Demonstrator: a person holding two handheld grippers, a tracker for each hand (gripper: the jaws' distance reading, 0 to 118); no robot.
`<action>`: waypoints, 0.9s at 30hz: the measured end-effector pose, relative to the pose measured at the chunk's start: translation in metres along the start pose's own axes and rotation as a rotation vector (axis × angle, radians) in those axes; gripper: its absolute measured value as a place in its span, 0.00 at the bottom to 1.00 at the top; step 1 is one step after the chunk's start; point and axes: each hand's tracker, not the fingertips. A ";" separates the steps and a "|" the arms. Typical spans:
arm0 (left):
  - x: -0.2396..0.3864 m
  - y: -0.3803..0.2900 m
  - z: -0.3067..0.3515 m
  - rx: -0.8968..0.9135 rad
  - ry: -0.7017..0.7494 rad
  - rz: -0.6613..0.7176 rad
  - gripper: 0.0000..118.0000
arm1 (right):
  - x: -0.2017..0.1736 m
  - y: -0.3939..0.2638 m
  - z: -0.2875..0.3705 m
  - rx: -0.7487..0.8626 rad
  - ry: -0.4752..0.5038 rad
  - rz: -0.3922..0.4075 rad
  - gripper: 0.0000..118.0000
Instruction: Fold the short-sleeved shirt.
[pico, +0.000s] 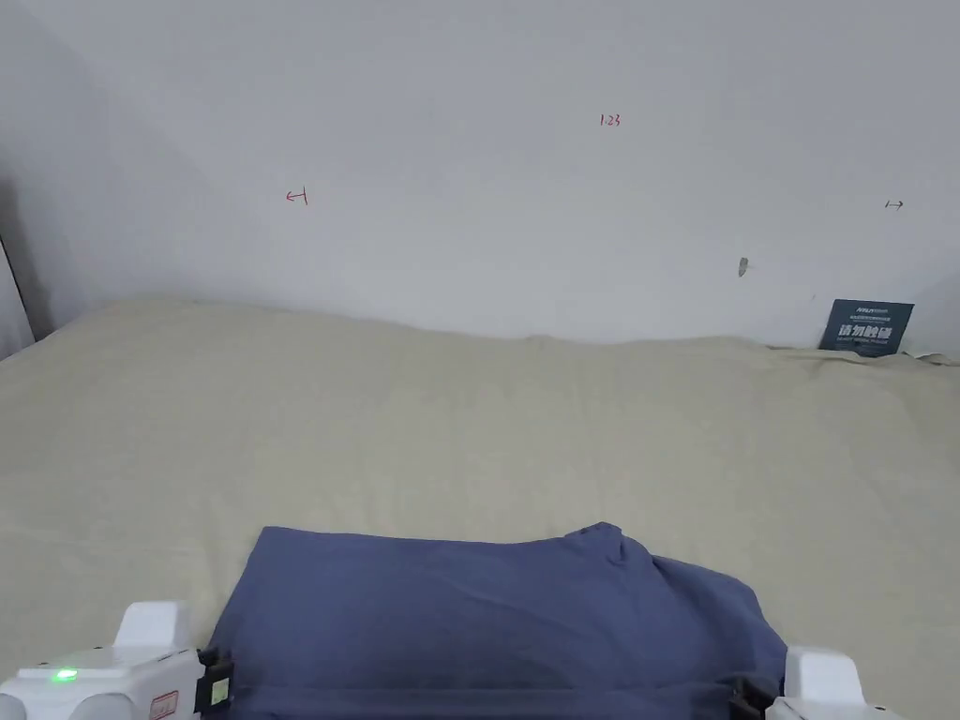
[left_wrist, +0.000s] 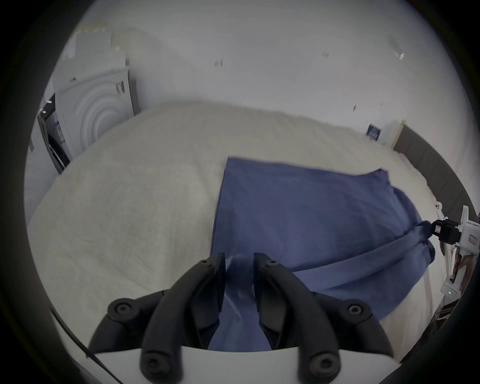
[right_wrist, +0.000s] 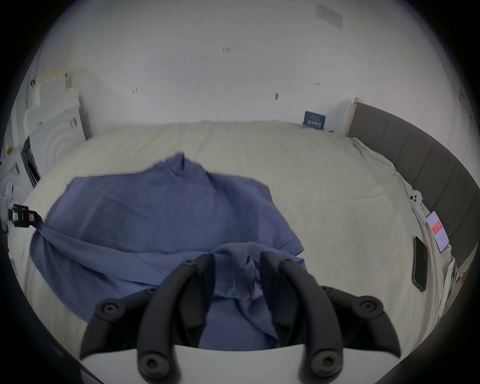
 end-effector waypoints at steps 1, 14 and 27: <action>0.001 -0.001 0.013 0.036 -0.008 0.000 0.22 | -0.003 0.000 0.012 0.031 0.005 -0.008 0.36; 0.018 -0.076 0.098 0.333 0.038 -0.083 0.00 | -0.045 -0.038 0.125 0.266 -0.044 0.018 0.00; -0.022 -0.089 0.050 0.085 0.023 0.148 0.00 | -0.057 -0.066 0.149 0.235 -0.020 0.022 0.00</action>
